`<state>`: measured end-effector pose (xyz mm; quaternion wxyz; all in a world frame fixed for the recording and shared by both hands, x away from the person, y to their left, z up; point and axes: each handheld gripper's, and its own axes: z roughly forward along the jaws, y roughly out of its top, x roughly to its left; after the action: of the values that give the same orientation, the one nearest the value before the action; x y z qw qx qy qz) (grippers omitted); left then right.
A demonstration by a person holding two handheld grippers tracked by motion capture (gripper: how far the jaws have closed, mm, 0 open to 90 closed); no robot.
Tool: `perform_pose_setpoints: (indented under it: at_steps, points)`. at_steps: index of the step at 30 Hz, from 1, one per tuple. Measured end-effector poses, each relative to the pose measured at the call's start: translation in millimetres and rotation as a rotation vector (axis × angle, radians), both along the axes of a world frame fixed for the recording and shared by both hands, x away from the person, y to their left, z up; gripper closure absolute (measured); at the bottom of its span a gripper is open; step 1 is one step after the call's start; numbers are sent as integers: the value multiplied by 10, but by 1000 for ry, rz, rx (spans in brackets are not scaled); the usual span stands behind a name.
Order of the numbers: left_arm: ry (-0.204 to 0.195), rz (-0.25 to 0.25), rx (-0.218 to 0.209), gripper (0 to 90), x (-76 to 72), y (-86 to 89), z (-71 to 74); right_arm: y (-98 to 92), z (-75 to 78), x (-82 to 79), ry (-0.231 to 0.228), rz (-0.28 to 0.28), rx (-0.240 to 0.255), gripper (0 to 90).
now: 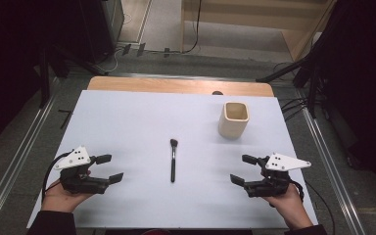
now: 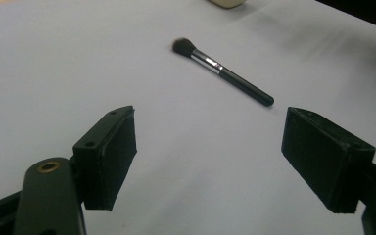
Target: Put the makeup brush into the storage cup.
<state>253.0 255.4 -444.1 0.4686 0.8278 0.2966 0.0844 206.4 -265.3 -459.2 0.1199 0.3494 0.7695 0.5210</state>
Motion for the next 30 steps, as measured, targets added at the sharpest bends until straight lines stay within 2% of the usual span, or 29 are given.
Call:
perform_pose_setpoints:
  at_steps: [3,10,30]
  points:
    - [2,-1,2,216,0,-2,0,1,1,-3,-11,-5,-4,181]
    - [2,8,7,217,3,9,3,-10,-3,4,-12,-6,7,181]
    - [1,15,5,226,6,25,11,6,-10,-1,-8,12,-2,181]
